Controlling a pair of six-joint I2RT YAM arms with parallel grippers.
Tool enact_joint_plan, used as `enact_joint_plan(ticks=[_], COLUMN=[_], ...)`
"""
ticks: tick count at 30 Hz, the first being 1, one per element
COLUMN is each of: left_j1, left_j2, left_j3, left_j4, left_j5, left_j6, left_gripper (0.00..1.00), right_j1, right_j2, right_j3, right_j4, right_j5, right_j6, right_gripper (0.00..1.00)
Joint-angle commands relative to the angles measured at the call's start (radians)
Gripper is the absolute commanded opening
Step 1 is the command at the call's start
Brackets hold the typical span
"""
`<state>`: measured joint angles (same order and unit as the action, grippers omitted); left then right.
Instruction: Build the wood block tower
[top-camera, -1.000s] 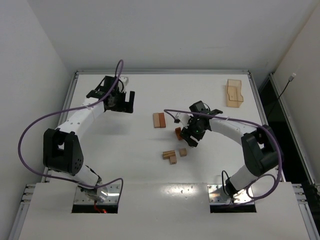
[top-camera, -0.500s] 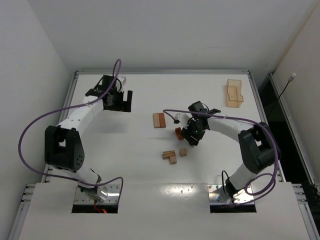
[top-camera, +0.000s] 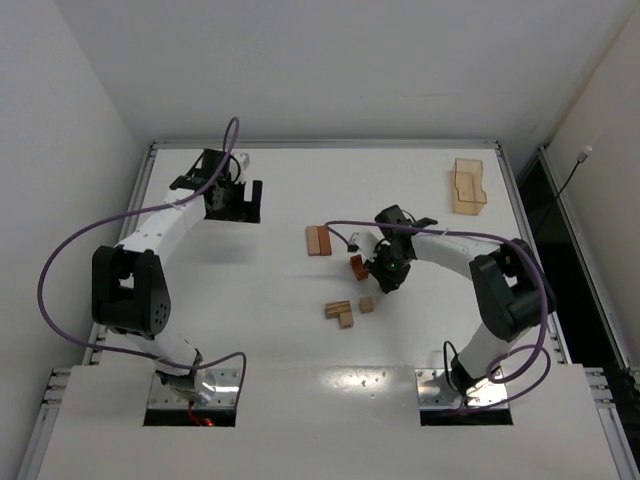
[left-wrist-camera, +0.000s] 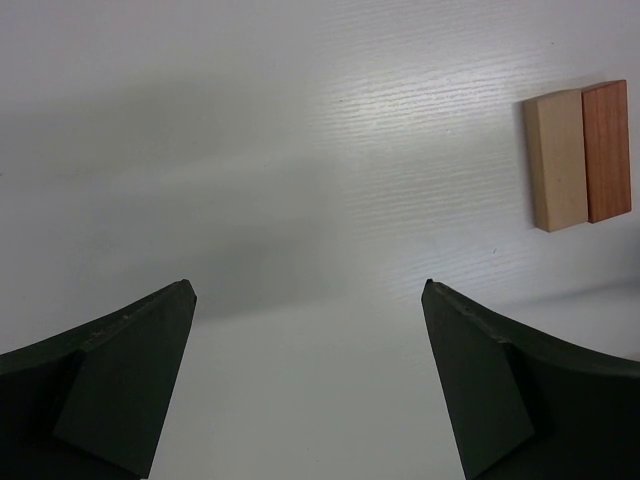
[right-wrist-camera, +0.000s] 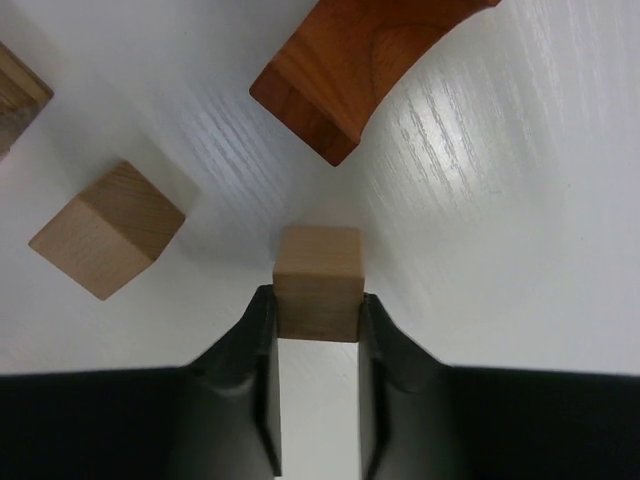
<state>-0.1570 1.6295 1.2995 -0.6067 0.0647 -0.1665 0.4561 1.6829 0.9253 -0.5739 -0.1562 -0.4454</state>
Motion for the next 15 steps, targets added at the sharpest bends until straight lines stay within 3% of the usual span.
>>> enact_joint_plan(ticks=[1, 5, 8, 15], left_j1=[0.013, 0.013, 0.022, 0.022], left_j2=[-0.014, -0.026, -0.046, -0.046], left_j3=[0.037, 0.017, 0.017, 0.017], left_j4=[-0.001, -0.001, 0.010, 0.010], left_j5=[0.017, 0.017, 0.017, 0.017], left_j6=[-0.007, -0.007, -0.007, 0.016], left_gripper=[0.96, 0.96, 0.96, 0.96], right_j1=[0.007, -0.002, -0.013, -0.013], right_j2=[-0.057, -0.113, -0.126, 0.063], right_j3=[0.053, 0.128, 0.220, 0.587], right_j4=[-0.013, -0.055, -0.122, -0.365], right_j5=[-0.003, -0.054, -0.112, -0.308], right_j6=[-0.012, -0.068, -0.224, -0.470], right_gripper=[0.00, 0.00, 0.00, 0.00])
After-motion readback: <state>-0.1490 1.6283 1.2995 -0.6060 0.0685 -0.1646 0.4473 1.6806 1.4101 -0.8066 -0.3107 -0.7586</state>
